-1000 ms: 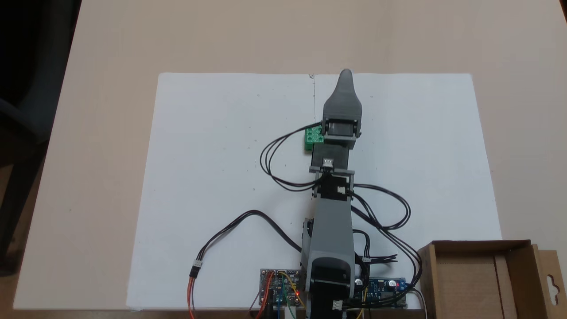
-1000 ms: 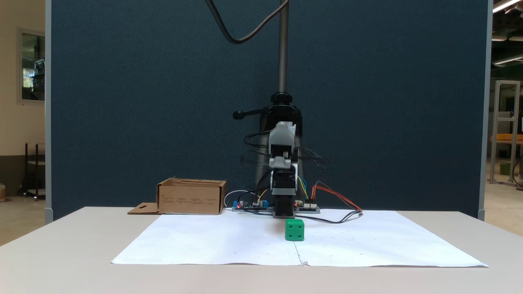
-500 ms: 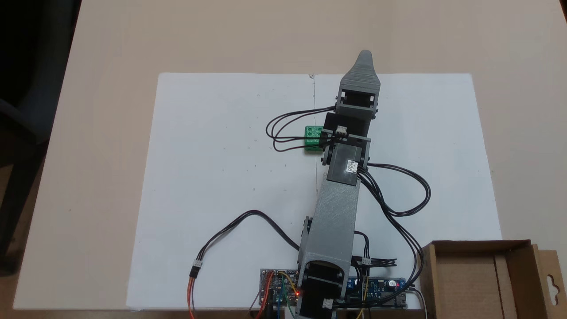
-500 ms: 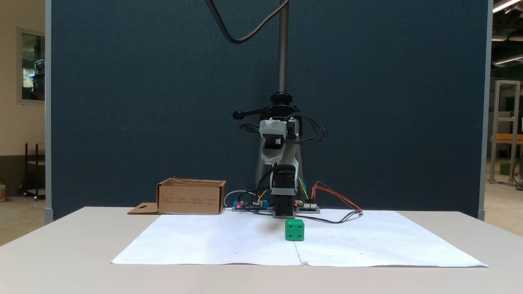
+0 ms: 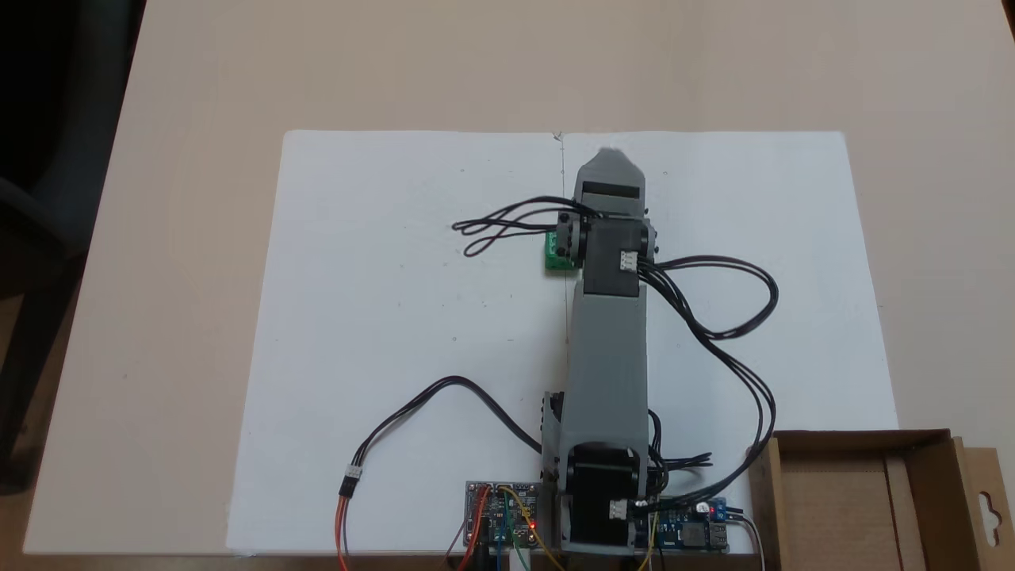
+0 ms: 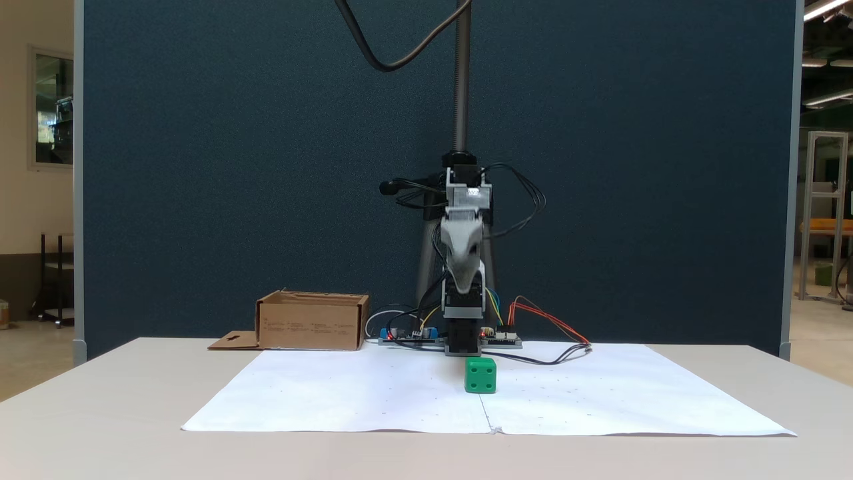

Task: Grasp a green dice and put it in the bin.

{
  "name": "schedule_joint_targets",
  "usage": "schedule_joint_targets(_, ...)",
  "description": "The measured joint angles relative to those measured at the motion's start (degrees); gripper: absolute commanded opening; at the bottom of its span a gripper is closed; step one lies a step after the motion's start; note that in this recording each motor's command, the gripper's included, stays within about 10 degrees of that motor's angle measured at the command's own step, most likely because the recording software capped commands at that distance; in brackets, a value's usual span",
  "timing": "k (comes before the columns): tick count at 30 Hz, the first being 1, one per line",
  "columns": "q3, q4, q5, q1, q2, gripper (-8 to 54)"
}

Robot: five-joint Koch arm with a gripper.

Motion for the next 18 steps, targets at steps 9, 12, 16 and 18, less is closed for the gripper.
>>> schedule_joint_targets(9,-5.0,18.5,4.4,-2.4,-13.1,43.6)
schedule_joint_targets(12,-7.0,18.5,5.3,-3.0,-16.3,43.6)
schedule_joint_targets(16,-8.4,17.1,6.2,-3.7,-18.0,43.6)
schedule_joint_targets(18,-8.4,16.3,6.5,-4.2,-18.7,43.5)
